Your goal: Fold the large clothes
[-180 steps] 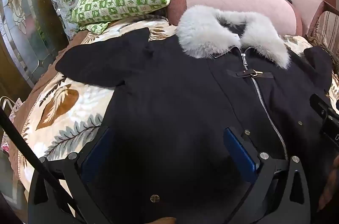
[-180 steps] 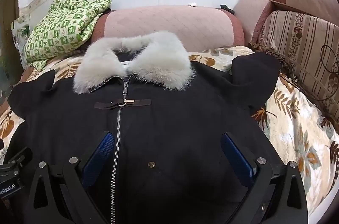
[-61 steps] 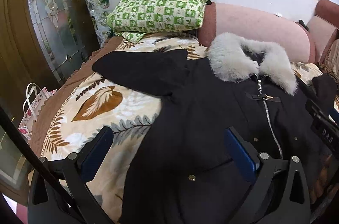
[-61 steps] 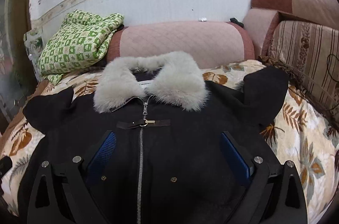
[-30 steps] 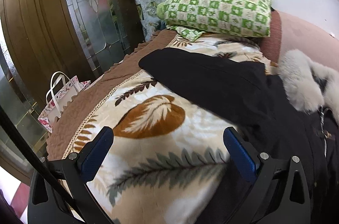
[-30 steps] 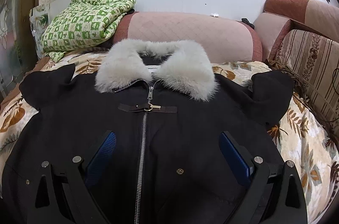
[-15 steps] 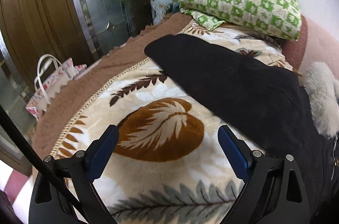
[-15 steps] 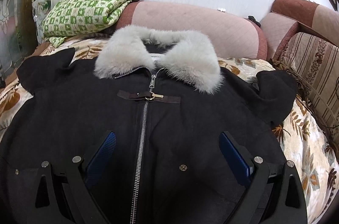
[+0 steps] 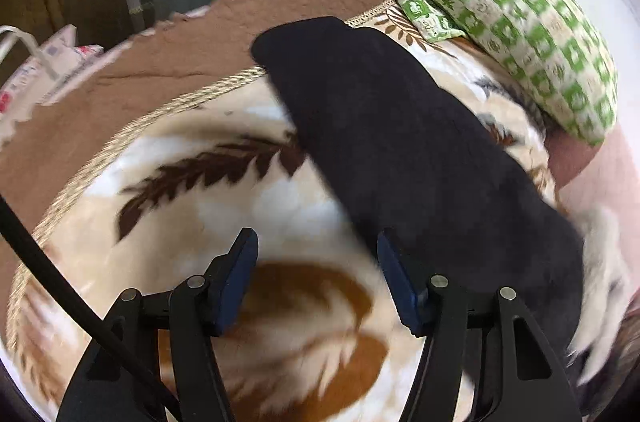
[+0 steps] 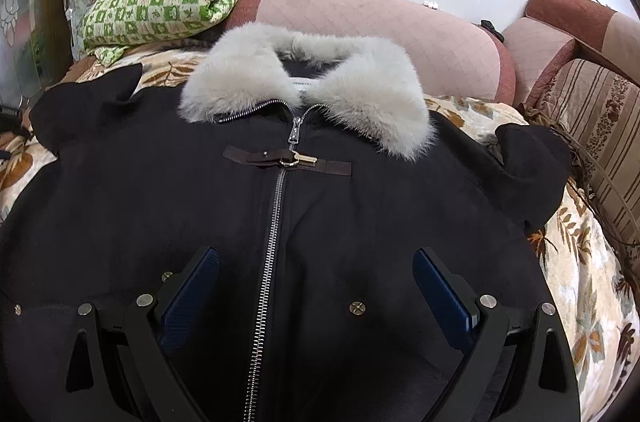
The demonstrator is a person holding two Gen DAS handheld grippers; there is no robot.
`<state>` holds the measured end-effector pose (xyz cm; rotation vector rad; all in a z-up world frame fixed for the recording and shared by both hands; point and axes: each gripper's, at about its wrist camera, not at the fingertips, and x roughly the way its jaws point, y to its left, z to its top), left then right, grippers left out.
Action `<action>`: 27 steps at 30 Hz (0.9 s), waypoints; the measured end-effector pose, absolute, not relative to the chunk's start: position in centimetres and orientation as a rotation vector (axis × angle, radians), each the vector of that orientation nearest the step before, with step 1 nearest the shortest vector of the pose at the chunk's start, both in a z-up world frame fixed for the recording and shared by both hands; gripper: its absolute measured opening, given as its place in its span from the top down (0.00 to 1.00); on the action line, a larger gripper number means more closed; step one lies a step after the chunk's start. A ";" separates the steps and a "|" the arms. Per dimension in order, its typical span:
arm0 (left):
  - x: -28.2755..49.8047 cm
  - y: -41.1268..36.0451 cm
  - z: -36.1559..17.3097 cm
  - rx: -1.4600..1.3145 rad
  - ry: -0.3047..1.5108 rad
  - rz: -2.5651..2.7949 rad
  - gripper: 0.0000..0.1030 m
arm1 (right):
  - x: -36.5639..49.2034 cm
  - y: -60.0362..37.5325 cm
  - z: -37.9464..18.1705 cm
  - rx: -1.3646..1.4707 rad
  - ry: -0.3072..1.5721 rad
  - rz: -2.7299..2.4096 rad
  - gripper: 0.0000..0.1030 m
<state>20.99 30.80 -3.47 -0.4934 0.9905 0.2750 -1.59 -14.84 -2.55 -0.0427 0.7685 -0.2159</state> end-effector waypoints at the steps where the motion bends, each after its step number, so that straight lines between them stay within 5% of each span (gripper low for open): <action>1: 21.9 31.3 -3.9 -0.521 1.009 0.262 0.41 | -1.5 -14.8 -2.7 -0.046 0.772 -0.214 0.04; 13: 29.4 34.6 -5.0 -0.634 1.021 0.276 0.35 | -0.5 -13.9 -4.6 -0.120 0.830 -0.198 0.04; 15: 29.8 34.1 -4.6 -0.591 1.029 0.313 0.47 | -0.3 -13.7 -4.8 -0.131 0.834 -0.198 0.04; 16: 29.8 33.7 -4.2 -0.552 1.031 0.328 0.73 | -0.3 -13.7 -4.9 -0.135 0.834 -0.199 0.04; 17: 29.8 33.3 -3.7 -0.510 1.030 0.328 0.85 | -0.2 -13.6 -4.9 -0.141 0.835 -0.200 0.04; 27: 24.1 21.3 8.7 -0.339 0.878 0.056 0.94 | -1.2 -13.5 -2.8 -0.165 0.755 -0.195 0.04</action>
